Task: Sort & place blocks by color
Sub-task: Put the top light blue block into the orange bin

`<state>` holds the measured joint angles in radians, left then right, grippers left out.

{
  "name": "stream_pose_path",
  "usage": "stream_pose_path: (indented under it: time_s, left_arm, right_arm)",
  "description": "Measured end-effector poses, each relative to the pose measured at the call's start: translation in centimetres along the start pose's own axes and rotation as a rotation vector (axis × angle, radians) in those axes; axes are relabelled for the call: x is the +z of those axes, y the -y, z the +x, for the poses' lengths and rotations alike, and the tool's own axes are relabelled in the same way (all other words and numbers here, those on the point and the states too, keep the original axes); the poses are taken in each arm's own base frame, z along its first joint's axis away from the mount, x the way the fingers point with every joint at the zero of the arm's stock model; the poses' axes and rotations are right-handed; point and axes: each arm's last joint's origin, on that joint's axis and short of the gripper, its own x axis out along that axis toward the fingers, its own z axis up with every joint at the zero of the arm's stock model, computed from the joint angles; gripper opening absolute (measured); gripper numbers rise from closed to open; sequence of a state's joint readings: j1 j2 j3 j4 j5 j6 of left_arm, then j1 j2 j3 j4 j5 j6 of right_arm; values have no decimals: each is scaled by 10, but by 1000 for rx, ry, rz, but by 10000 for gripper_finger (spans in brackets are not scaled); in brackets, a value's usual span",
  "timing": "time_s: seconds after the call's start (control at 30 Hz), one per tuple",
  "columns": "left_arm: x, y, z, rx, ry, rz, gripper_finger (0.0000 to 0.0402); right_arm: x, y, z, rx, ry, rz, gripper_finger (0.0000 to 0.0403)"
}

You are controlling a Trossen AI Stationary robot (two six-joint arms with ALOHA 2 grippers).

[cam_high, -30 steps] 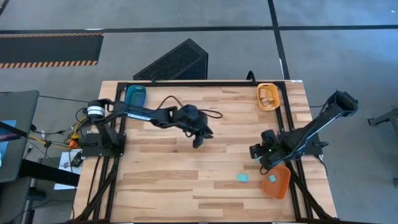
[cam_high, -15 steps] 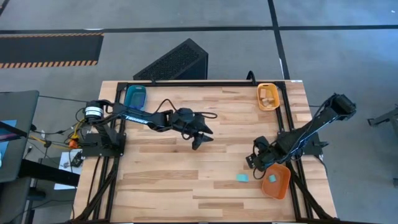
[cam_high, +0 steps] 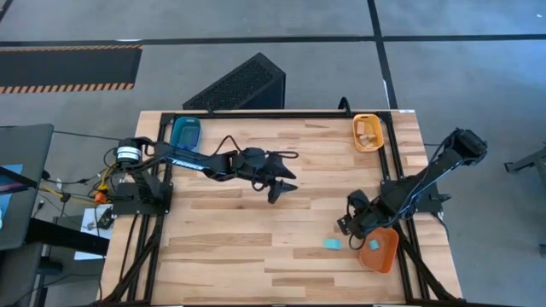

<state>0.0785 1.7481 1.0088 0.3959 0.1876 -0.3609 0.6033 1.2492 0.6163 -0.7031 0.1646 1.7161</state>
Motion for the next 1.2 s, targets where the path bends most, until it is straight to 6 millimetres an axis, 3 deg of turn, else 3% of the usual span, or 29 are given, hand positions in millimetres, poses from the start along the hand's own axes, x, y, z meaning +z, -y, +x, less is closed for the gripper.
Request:
stream_pose_path:
  time_s: [0.23,0.6,0.77,1.0,1.2]
  left_arm:
    - [-4,6,2,-1,-3,7,199]
    - [14,14,1,-97,172,16,199]
    - [12,16,1,-101,164,130,199]
    - [1,37,5,-54,155,356,199]
    - [-4,47,6,22,160,414,199]
  right_arm:
    - [-4,1,0,1,-10,-16,250]
    - [-5,1,0,-4,-64,-138,250]
    - [-7,1,0,0,-98,-269,250]
    - [-7,1,0,13,-128,-422,249]
    - [-13,5,-1,-14,-139,-539,249]
